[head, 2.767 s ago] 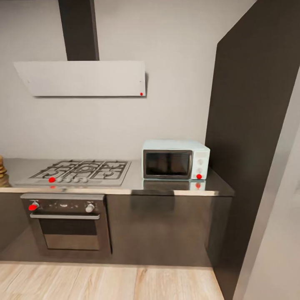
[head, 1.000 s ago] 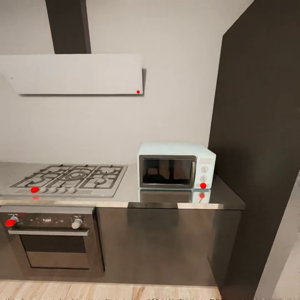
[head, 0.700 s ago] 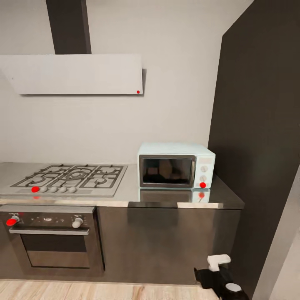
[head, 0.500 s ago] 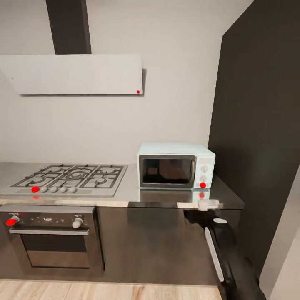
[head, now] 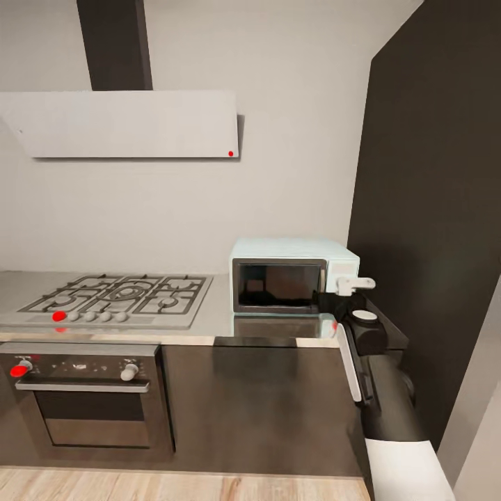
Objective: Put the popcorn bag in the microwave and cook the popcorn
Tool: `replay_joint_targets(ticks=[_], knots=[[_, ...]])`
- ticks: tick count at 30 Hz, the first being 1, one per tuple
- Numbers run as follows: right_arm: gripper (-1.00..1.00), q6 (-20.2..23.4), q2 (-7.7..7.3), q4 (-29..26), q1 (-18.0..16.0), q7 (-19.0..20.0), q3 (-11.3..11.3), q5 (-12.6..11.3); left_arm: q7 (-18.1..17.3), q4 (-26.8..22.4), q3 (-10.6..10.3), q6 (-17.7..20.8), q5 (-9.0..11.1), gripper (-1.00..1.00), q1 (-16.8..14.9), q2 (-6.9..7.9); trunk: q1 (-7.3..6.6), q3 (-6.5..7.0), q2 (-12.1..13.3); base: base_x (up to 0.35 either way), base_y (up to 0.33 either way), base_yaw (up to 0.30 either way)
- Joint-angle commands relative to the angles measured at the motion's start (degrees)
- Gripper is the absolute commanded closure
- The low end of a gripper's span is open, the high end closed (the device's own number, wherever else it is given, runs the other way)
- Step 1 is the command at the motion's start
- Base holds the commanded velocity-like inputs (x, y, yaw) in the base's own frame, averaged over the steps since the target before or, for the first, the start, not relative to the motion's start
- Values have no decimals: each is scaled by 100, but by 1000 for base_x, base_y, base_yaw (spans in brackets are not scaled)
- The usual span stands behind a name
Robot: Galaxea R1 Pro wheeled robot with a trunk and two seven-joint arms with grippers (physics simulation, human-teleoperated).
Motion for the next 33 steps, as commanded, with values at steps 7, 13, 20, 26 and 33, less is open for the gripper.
replay_joint_targets(ticks=[7,13,20,26,33], knots=[[-100,-32,-7,102,-4,-3,-12,-17,-5,-2,6,-5,38,-100,-1,4,0,-6,-4,24,0,0],[-100,-24,-29,157,-3,38,-26,-26,-5,7,3,-3,39,-100,-1,8,0,-6,-4,270,0,0],[-100,-25,-36,540,3,60,-30,-32,-5,6,3,-3,39,-100,-1,8,0,-6,-4,262,0,0],[-100,-24,-98,616,3,166,-35,-31,-5,0,3,-3,36,-100,-1,8,0,-6,-4,99,0,0],[-100,-17,-103,631,3,552,-116,-145,-5,-2,8,-3,37,-100,-1,6,0,-6,-4,4,0,0]])
